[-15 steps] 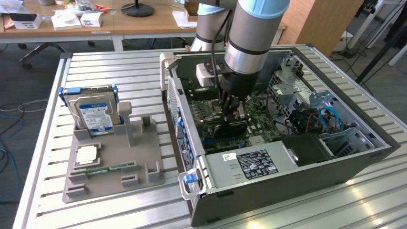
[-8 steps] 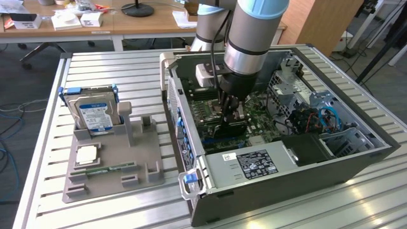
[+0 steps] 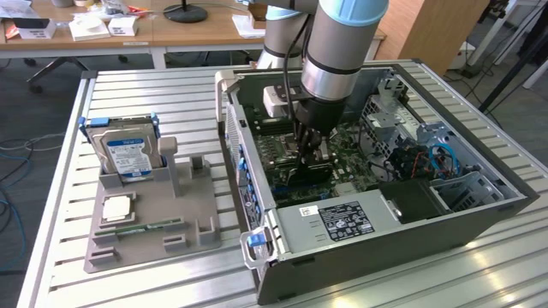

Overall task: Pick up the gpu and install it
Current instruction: 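Press down on the gpu until it lock into place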

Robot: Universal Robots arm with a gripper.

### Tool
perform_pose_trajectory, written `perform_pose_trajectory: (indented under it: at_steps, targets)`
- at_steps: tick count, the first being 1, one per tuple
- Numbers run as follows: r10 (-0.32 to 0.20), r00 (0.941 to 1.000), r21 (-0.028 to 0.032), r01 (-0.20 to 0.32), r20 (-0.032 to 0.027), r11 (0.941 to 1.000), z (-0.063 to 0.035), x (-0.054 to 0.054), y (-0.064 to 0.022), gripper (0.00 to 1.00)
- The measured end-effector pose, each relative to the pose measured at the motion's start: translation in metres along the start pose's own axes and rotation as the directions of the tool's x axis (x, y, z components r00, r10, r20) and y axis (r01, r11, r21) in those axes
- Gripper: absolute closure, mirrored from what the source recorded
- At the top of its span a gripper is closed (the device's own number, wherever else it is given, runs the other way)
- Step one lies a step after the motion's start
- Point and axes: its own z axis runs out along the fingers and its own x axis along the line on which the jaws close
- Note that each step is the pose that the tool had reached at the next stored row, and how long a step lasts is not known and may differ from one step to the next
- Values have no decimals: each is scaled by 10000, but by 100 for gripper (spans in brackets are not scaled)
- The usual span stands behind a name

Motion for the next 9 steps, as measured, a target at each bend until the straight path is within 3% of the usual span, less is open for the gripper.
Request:
perform_pose_trajectory:
  at_steps: [9]
  targets:
    - [0,10000,2,0,5,10000,-5,0,0,90]
